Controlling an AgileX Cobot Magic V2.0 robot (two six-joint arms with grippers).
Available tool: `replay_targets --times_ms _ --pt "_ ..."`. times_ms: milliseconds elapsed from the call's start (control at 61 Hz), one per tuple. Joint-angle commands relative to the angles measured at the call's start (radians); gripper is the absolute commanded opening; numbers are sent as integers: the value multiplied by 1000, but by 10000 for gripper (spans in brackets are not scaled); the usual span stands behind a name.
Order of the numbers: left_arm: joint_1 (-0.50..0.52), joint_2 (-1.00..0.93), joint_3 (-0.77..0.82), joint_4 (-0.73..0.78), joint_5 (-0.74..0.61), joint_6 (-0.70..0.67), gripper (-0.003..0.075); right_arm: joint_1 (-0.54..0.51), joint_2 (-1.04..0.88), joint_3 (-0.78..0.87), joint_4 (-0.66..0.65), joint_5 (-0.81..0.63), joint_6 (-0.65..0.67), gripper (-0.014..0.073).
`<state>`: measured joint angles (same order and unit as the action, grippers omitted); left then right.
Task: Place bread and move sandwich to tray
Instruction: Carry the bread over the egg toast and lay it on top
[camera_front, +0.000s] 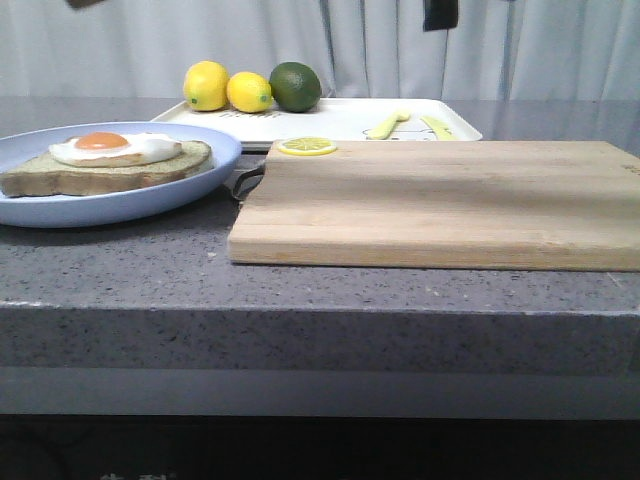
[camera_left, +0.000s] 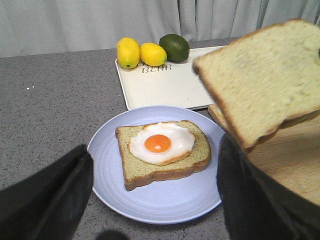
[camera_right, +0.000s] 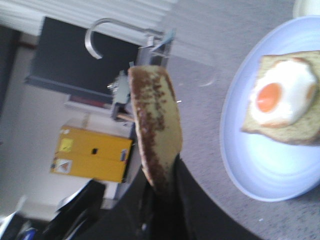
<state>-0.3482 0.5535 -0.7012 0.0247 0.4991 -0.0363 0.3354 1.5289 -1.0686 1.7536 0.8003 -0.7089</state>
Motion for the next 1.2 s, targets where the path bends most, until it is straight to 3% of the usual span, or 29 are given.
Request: replay_targets --times_ms 0,213,443,788,919,1181 --pt "-7 10 -28 1 -86 -8 512 55 7 -71 175 -57 -18 11" --pt "-7 10 -28 1 -86 -8 512 149 154 -243 175 -122 -7 11" --pt "-7 10 -28 1 -86 -8 512 213 292 -381 175 -234 134 11" --pt "-7 10 -28 1 -86 -8 512 218 385 -422 175 -254 173 25" --pt "-7 10 -28 1 -86 -8 512 218 385 -422 174 -253 171 104" --pt "-7 10 -28 1 -86 -8 512 208 380 -422 23 -246 170 420"
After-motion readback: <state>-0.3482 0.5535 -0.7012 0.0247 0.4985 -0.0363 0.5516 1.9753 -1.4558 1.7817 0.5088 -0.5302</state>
